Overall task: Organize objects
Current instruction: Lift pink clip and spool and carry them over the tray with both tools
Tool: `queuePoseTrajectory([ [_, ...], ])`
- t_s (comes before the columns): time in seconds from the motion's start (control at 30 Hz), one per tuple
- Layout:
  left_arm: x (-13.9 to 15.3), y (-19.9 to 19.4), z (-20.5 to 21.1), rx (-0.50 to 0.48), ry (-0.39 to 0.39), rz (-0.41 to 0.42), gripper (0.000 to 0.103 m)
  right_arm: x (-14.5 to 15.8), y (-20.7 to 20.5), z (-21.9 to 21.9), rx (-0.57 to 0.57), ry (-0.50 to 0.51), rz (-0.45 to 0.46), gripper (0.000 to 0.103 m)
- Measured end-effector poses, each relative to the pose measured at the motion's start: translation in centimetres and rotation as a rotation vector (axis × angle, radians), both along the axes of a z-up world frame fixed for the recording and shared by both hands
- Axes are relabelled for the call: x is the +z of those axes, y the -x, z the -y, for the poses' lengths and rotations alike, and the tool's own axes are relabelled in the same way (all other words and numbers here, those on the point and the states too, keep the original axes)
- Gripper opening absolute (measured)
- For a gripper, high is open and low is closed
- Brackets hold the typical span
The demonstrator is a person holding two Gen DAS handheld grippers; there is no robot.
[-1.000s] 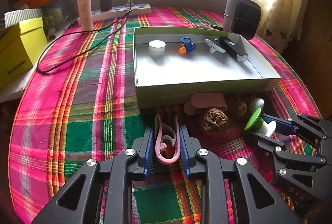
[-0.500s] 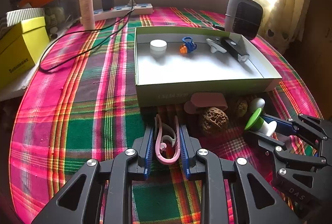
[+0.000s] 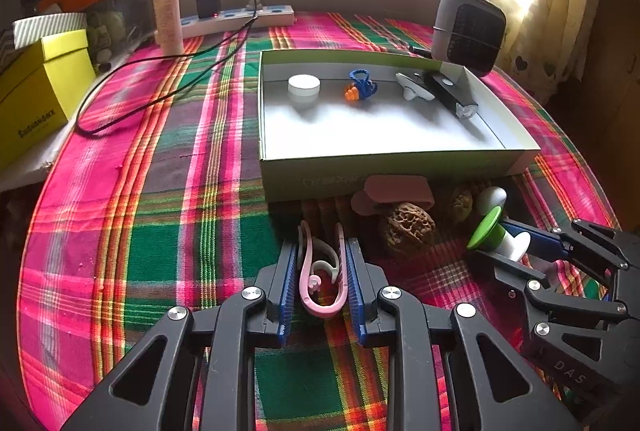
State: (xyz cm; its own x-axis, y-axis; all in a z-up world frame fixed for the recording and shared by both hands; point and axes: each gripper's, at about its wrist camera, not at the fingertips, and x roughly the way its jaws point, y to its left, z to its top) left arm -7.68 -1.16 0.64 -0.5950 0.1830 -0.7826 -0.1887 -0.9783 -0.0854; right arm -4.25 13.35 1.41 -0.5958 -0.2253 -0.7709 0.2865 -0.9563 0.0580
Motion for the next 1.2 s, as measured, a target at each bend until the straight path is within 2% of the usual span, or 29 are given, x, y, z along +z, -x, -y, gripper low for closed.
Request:
queuePoseTrajectory([
  [0.77, 2.9, -0.9, 0.2, 0.01, -0.03, -0.051, 0.021, 2.5, -0.4, -0.4, 0.002, 0.048, -0.055, 0.035],
  [1.2, 4.7, 0.8, -1.1, -0.009, -0.03, -0.098, 0.021, 4.8, 1.8, -1.2, -0.02, 0.066, -0.095, 0.035],
])
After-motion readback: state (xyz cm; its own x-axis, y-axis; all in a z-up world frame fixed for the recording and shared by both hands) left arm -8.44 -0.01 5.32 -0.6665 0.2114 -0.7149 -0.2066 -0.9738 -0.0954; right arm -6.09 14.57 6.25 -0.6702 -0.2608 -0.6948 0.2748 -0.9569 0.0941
